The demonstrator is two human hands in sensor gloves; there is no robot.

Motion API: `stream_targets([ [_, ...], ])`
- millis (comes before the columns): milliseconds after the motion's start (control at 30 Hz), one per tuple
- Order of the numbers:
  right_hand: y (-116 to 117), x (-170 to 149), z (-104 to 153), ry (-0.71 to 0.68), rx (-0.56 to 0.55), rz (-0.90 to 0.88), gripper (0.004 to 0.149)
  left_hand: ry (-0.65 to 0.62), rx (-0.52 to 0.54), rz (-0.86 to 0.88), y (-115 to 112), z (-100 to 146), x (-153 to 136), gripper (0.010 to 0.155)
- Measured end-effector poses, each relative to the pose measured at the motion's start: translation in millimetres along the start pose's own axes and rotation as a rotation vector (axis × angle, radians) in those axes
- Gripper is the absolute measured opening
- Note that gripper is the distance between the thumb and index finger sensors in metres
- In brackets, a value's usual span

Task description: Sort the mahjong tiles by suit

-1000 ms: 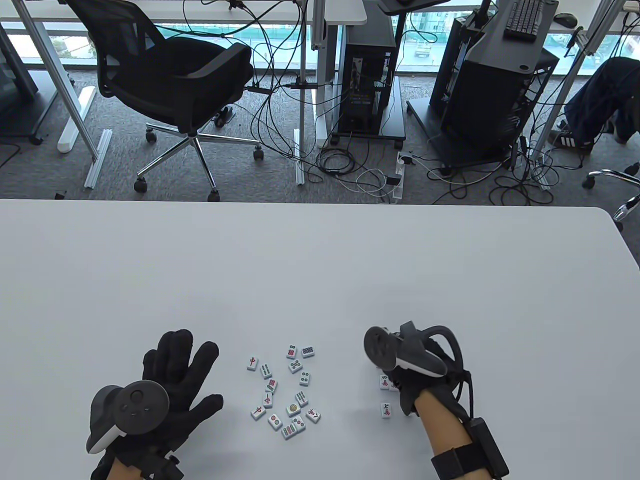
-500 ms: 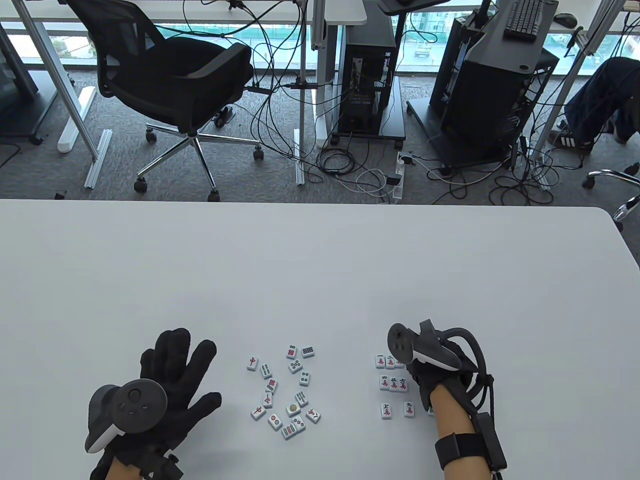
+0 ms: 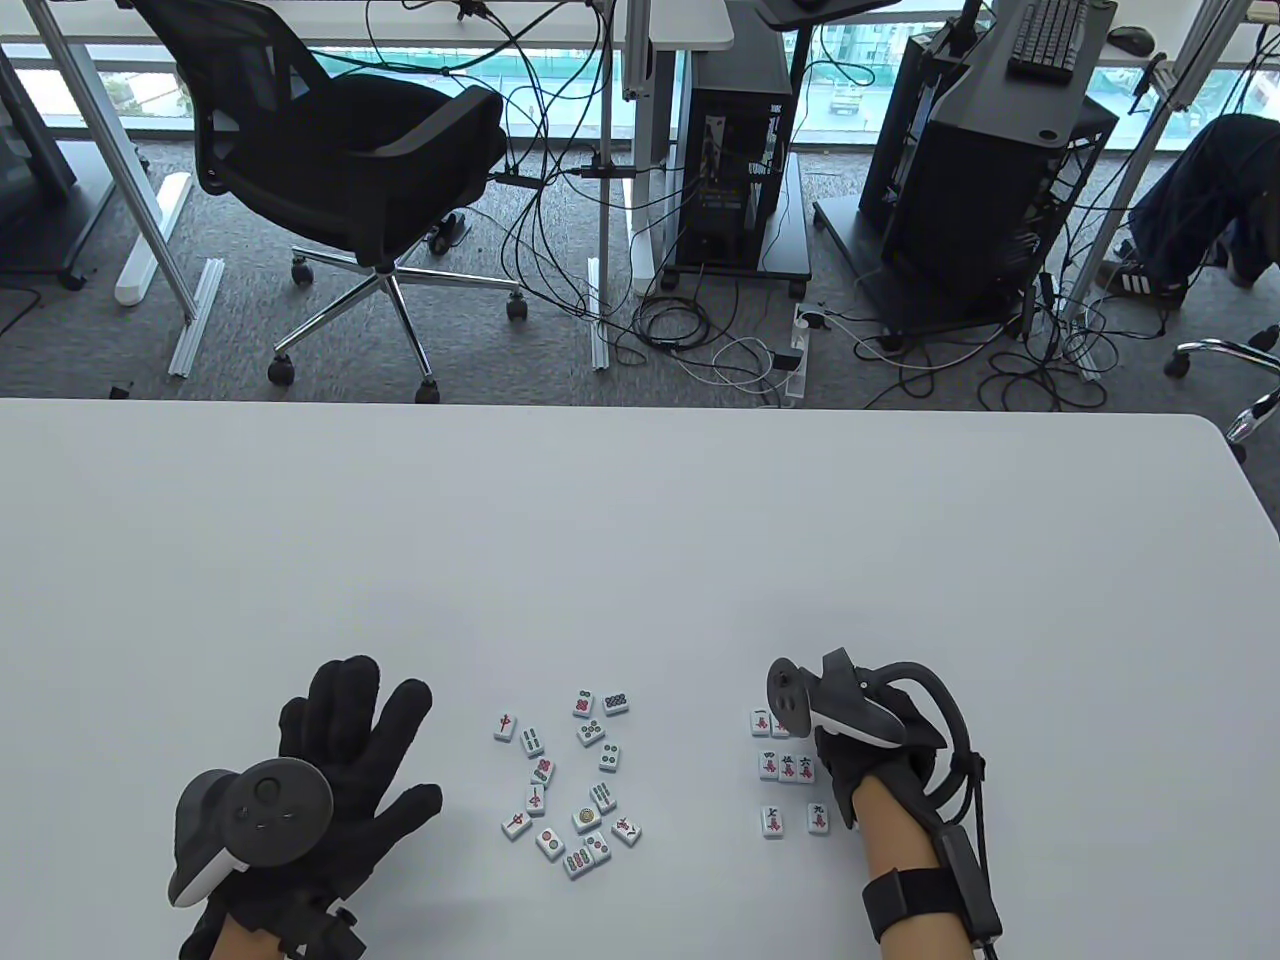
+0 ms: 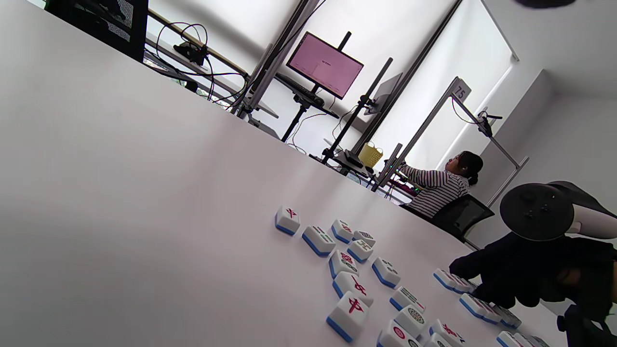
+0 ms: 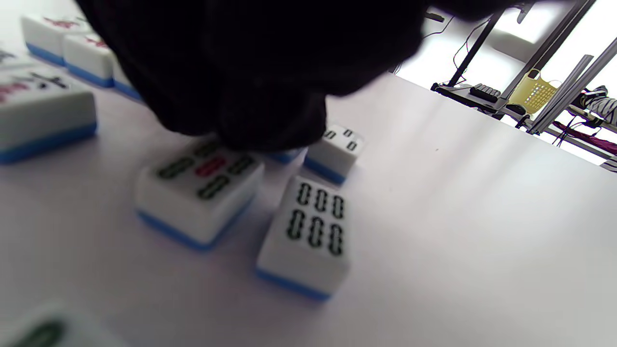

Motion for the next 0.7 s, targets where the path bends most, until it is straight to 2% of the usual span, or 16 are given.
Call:
stream_targets([
  [133, -17.8, 5.7, 5.1, 0.002, -0.032, -0.045, 0.061, -0.003, 0.000, 0.000, -0.1, 0.0, 0.3, 0.082],
  [267, -43.4, 30.2, 11.7, -0.060, -0.114, -0.125, 0.061, -0.009, 0.002, 0.000, 0.2, 0.6, 0.8, 0.081],
  [467, -78.8, 90.3, 30.1, -0.226, -0.244, -0.197, 0.057, -0.012, 0.002, -0.001, 0.1, 1.0, 0.9, 0.082],
  [700, -100.9, 154.1, 56.3, -0.416, -0.332, -0.189, 0.049, -0.016, 0.001, -0.002, -0.4, 1.4, 1.5, 0.082],
])
Point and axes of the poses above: the tracker on the back of each hand, its own x axis roughly to the thumb side, its own z axis roughly from the fingertips to the wrist, y = z × x, the point moved 5 cm from there along -z, roughly from the wrist to the fingertips, and after that the axes turned 8 degrees about z, right-handed, at the moved point
